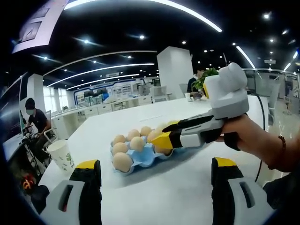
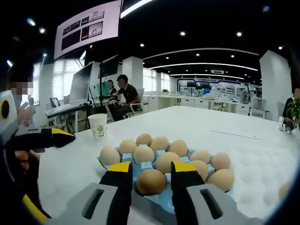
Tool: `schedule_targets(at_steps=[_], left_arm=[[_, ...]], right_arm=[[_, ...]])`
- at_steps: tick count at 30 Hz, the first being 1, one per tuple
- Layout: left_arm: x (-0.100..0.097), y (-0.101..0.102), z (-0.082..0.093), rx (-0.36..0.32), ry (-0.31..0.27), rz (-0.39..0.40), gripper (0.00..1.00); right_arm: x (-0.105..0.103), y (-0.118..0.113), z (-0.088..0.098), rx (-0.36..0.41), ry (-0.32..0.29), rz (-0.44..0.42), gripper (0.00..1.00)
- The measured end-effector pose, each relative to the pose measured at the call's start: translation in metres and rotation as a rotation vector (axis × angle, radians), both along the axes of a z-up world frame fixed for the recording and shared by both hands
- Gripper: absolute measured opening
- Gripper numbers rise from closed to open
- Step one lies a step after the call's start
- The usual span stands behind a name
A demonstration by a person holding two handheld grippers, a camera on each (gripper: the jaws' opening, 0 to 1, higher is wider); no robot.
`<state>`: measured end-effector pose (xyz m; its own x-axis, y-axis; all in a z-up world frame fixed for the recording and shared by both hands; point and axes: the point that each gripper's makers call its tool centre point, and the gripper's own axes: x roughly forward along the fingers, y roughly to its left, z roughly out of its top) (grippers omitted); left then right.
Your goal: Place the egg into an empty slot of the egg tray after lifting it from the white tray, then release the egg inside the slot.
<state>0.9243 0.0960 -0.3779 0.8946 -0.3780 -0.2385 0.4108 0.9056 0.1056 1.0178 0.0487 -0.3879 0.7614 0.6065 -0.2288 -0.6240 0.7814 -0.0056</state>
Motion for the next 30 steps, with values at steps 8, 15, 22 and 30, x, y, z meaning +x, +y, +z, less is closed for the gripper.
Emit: schedule_targets(at_steps=[8, 15, 22, 30], left_arm=[[0.0, -0.006, 0.004, -0.018, -0.012, -0.006, 1.0], [0.0, -0.009, 0.003, -0.018, -0.01, -0.008, 1.0], [0.002, -0.014, 0.003, -0.021, -0.011, -0.019, 1.0], [0.003, -0.012, 0.004, -0.019, -0.012, -0.017, 1.0]], right_arm=[[0.003, -0.018, 0.003, -0.001, 0.001, -0.035, 0.49], [0.002, -0.029, 0.002, -0.004, 0.007, -0.052, 0.57], [0.003, -0.041, 0.002, 0.008, 0.019, -0.066, 0.64], [0.003, -0.06, 0.005, 0.028, 0.023, -0.102, 0.74]])
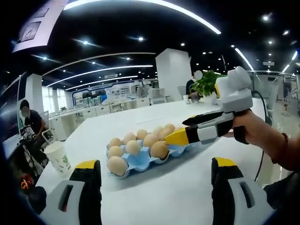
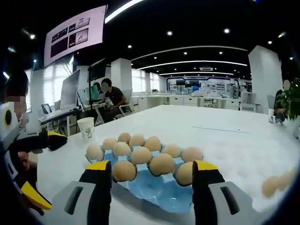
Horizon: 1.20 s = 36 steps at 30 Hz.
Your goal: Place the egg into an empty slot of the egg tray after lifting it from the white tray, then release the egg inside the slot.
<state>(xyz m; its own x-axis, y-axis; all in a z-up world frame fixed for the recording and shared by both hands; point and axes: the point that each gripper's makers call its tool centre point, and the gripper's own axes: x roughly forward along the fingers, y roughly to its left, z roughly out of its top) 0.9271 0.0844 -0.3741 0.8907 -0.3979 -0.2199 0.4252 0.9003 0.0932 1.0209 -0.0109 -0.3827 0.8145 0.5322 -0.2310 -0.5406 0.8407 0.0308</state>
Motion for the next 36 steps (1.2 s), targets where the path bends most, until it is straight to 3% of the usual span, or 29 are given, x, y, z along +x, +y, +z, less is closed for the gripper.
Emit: schedule_targets(at_steps=[30, 36], left_arm=[[0.001, 0.003, -0.001, -0.006, -0.004, 0.011, 1.0], [-0.001, 0.002, -0.002, 0.001, -0.001, 0.008, 1.0]], right_arm=[[0.001, -0.066, -0.011, -0.024, 0.022, -0.118, 0.75], [0.003, -0.086, -0.009, 0.02, 0.024, -0.163, 0.73]])
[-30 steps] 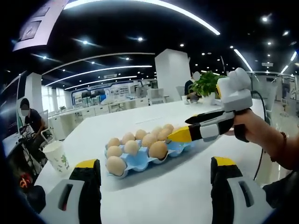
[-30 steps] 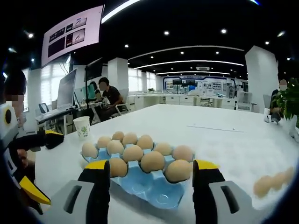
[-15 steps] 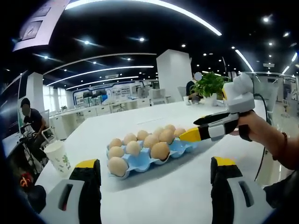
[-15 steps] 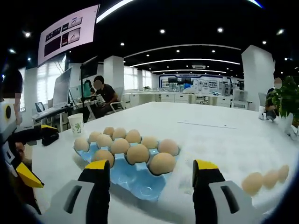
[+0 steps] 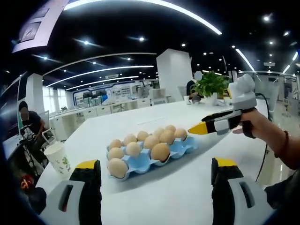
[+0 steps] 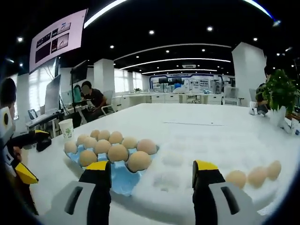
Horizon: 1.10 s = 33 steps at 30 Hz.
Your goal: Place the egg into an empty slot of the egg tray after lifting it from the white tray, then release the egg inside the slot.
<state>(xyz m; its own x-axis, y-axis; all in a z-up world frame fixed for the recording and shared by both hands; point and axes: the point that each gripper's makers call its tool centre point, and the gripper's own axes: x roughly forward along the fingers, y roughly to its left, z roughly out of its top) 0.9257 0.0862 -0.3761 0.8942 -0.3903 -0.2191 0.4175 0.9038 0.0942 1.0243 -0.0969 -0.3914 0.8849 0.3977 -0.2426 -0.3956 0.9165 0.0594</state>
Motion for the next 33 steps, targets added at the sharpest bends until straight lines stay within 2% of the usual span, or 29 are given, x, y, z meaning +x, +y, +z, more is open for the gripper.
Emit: schedule_targets(at_steps=[4, 14, 23, 27, 33], left_arm=[[-0.001, 0.001, -0.001, 0.002, 0.002, 0.005, 1.0], [-0.005, 0.002, -0.006, 0.012, 0.019, 0.01, 1.0], [-0.003, 0.001, 0.0, -0.004, 0.007, 0.014, 1.0], [-0.002, 0.002, 0.003, -0.009, 0.001, 0.018, 1.0], [-0.002, 0.005, 0.001, -0.006, 0.007, 0.028, 1.0]], right_arm=[[0.001, -0.013, 0.002, -0.041, -0.019, -0.028, 0.73], [0.0, -0.042, 0.003, -0.043, -0.016, -0.095, 0.7], [0.001, -0.063, 0.002, -0.034, -0.006, -0.135, 0.7], [0.001, -0.071, 0.001, -0.02, -0.006, -0.153, 0.66], [0.003, -0.086, -0.003, -0.042, 0.0, -0.193, 0.62]])
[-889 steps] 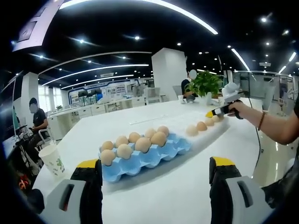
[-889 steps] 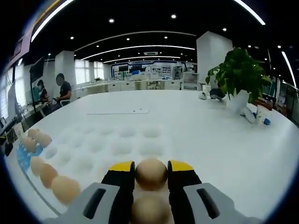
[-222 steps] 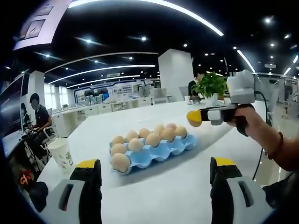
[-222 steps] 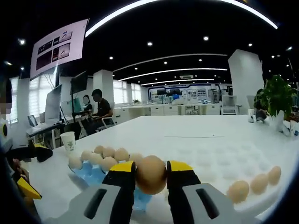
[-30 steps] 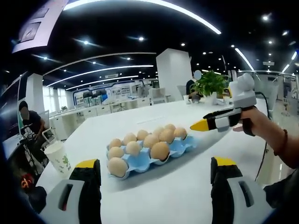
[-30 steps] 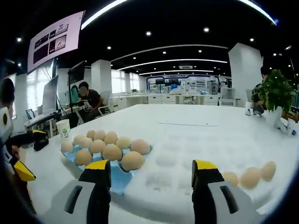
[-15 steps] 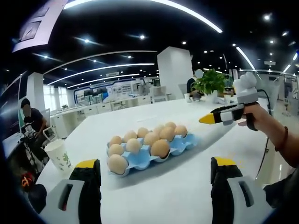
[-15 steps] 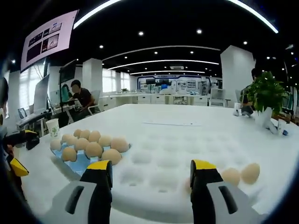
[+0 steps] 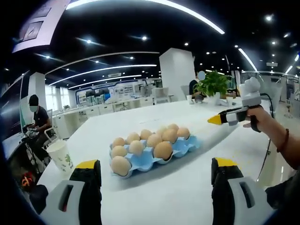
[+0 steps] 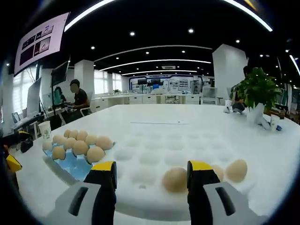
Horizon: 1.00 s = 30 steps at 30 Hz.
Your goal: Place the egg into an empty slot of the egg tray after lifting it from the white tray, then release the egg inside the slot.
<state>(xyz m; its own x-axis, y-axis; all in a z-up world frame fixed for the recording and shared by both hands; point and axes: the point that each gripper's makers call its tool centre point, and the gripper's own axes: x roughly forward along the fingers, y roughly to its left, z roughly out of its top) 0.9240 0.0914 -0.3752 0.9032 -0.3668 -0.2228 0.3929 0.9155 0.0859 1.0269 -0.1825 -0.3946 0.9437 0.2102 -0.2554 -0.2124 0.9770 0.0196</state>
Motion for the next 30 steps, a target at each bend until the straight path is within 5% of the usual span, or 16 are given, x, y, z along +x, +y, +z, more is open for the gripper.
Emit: schedule_targets(at_steps=[21, 30], left_arm=[[0.002, 0.001, 0.004, 0.018, -0.008, -0.006, 1.0], [0.004, -0.001, 0.008, 0.004, -0.021, -0.01, 1.0]], right_arm=[[0.005, -0.034, -0.019, -0.018, 0.055, -0.118, 0.29], [0.012, -0.031, -0.022, -0.047, 0.058, -0.092, 0.29]])
